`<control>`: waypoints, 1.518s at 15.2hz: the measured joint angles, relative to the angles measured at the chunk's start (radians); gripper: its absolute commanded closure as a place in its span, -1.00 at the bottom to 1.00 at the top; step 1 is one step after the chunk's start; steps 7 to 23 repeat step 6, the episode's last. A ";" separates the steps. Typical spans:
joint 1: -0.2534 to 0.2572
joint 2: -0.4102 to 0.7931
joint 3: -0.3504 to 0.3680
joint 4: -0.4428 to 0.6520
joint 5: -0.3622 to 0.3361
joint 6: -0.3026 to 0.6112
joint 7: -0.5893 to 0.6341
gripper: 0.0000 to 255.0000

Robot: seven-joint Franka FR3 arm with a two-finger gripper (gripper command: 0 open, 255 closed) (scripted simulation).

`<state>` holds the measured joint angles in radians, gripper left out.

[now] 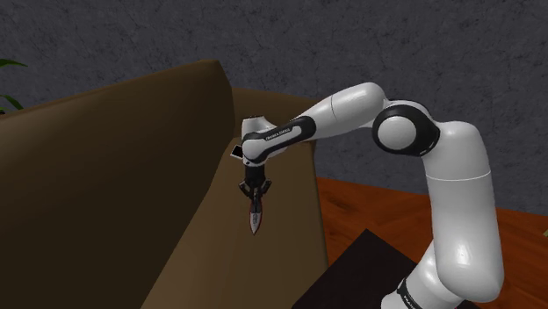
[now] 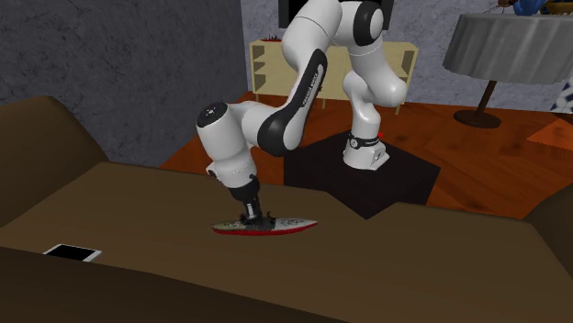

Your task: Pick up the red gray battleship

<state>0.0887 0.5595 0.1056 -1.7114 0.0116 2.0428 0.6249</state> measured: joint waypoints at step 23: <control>-0.001 -0.040 0.002 0.020 0.003 -0.060 0.002 1.00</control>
